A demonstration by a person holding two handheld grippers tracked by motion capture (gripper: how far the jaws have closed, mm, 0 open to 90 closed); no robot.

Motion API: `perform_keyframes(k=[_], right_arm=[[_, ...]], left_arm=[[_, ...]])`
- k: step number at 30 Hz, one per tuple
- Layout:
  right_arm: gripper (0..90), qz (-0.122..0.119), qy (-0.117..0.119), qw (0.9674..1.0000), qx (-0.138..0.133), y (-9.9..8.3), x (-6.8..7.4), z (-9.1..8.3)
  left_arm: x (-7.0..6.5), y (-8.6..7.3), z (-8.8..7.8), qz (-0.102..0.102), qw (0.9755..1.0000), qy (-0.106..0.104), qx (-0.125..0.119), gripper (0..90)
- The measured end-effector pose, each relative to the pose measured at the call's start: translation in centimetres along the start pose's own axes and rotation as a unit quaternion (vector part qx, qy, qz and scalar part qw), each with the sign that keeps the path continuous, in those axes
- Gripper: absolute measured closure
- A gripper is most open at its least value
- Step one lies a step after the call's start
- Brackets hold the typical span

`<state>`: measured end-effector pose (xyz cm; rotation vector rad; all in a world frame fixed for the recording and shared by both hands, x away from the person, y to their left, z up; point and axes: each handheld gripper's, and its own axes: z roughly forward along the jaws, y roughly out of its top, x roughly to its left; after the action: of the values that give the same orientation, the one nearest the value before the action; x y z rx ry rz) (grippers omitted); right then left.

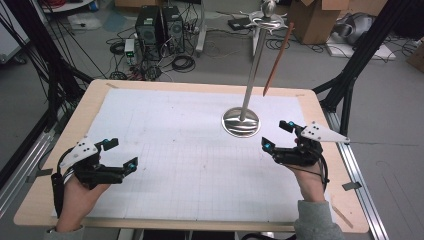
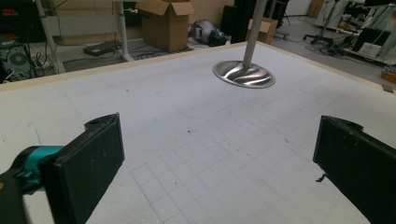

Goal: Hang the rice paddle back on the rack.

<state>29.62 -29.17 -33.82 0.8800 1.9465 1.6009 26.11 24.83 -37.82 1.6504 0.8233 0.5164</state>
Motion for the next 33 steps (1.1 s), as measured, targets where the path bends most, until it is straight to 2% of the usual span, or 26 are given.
perform_keyframes(k=[3,8,11,16,21,25,29,33], right_arm=[[11.8,0.012,-0.001,0.9999,-0.002,-0.6,0.1,-0.7],[11.8,0.014,-0.004,0.9999,0.003,-1.3,0.0,-1.4],[11.8,0.028,-0.01,0.9995,0.002,-2.1,-0.5,-2.1],[11.8,0.04,-0.021,0.9989,0.014,-3.2,-1.1,-2.7],[11.8,0.051,-0.028,0.9982,0.011,-4.0,-1.8,-3.4],[11.7,0.054,-0.029,0.9981,0.005,-4.3,-2.2,-4.2],[11.6,0.057,-0.027,0.998,0.012,-4.8,-2.4,-4.5],[11.6,0.06,-0.037,0.9975,0.002,-4.9,-2.7,-5.2]], left_arm=[[-0.1,0.1,-0.1,0.001,1.0,0.0,-0.004,2.3],[-0.1,0.2,-0.3,0.003,1.0,-0.003,-0.007,2.3],[-0.2,0.3,-0.3,0.004,1.0,-0.002,-0.008,2.3],[0.0,0.3,-0.4,0.005,0.9999,-0.003,-0.008,2.3],[0.2,0.2,-0.5,0.007,1.0,0.0,-0.007,2.3],[0.6,0.1,-0.9,0.013,0.9999,0.01,-0.005,2.3],[1.4,-0.1,-1.4,0.006,0.9997,0.021,-0.005,2.3],[1.9,-0.4,-1.6,0.002,0.9996,0.027,-0.006,2.3]])
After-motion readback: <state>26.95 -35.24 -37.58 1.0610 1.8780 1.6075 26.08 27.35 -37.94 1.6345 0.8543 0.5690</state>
